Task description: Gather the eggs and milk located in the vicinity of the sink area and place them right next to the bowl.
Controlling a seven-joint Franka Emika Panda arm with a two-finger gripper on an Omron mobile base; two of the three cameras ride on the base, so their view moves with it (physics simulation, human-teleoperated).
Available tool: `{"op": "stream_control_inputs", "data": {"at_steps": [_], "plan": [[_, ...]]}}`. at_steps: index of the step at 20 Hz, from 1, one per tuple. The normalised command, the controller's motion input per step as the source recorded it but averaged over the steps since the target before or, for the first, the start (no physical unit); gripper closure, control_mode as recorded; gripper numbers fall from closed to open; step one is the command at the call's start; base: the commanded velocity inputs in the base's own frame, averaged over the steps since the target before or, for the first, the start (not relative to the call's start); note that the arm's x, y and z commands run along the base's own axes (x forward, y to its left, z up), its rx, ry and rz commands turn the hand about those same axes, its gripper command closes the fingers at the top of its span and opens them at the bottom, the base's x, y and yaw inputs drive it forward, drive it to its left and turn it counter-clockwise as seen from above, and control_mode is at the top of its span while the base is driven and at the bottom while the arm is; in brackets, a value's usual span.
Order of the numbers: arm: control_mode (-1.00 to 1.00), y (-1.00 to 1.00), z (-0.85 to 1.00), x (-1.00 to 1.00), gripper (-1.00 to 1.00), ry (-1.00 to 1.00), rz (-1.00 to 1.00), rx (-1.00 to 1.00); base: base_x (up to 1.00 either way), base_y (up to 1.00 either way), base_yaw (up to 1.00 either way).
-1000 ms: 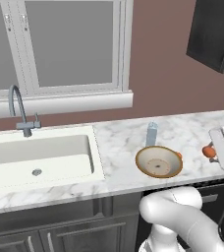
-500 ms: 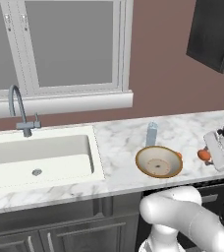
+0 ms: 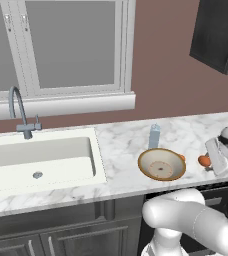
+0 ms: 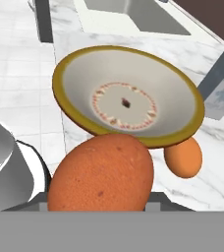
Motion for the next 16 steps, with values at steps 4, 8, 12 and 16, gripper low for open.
{"op": "stream_control_inputs", "data": {"at_steps": [4,8,12,16], "plan": [[-1.0,0.0,-0.27,0.04,1.0,0.0,-0.07,0.0,0.0,0.0,0.0],[-1.0,0.0,-0.19,0.09,1.0,0.02,-0.06,0.0,0.0,0.0,0.0],[-1.0,0.0,-0.18,0.14,1.0,0.04,-0.05,0.0,0.0,0.0,0.0],[-1.0,0.0,-0.21,0.11,1.0,0.04,-0.03,0.0,0.0,0.0,0.0]]}}
